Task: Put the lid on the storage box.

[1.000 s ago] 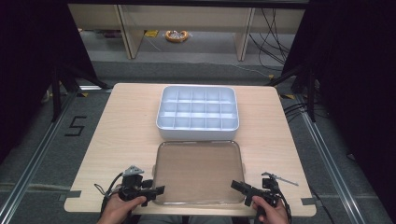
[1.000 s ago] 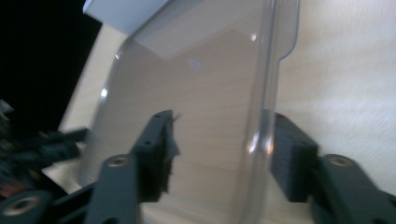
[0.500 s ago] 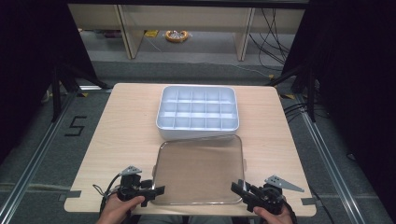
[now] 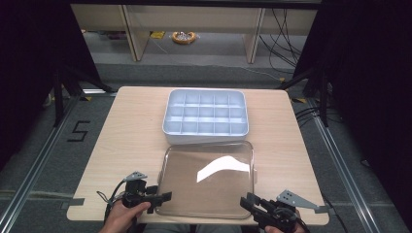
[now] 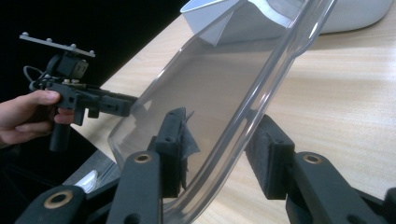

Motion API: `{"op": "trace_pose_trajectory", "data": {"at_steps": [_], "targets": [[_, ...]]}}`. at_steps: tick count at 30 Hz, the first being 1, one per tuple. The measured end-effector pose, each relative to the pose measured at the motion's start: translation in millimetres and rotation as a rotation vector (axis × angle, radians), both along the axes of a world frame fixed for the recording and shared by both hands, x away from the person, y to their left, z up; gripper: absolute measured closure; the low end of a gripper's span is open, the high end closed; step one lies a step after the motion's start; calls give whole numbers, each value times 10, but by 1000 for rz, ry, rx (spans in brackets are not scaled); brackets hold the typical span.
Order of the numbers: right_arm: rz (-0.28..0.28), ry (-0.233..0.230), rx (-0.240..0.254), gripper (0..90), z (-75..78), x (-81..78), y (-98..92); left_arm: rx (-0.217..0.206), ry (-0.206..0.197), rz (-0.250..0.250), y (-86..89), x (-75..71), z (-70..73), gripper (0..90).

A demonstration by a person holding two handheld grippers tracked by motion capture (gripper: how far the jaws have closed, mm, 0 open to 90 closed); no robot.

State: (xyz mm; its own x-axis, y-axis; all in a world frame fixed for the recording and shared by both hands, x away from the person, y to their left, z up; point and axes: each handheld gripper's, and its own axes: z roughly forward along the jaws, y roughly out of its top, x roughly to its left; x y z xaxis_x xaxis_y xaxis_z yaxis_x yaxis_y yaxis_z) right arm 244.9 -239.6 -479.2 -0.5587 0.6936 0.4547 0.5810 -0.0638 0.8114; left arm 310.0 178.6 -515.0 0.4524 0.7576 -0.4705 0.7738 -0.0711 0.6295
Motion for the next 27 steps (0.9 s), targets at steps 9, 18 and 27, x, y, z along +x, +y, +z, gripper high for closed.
{"op": "trace_pose_trajectory", "data": {"at_steps": [9, 18, 27], "targets": [[7, -32, -5, 608, -36, -72, -49, -55, 21, 6, 41, 29, -20, 254], [21, -29, 9, 611, -35, -150, -75, -76, 25, 21, 27, 35, -35, 327], [19, -48, 5, 609, -53, -118, -124, -113, 43, 17, 54, 156, -46, 289]]}}
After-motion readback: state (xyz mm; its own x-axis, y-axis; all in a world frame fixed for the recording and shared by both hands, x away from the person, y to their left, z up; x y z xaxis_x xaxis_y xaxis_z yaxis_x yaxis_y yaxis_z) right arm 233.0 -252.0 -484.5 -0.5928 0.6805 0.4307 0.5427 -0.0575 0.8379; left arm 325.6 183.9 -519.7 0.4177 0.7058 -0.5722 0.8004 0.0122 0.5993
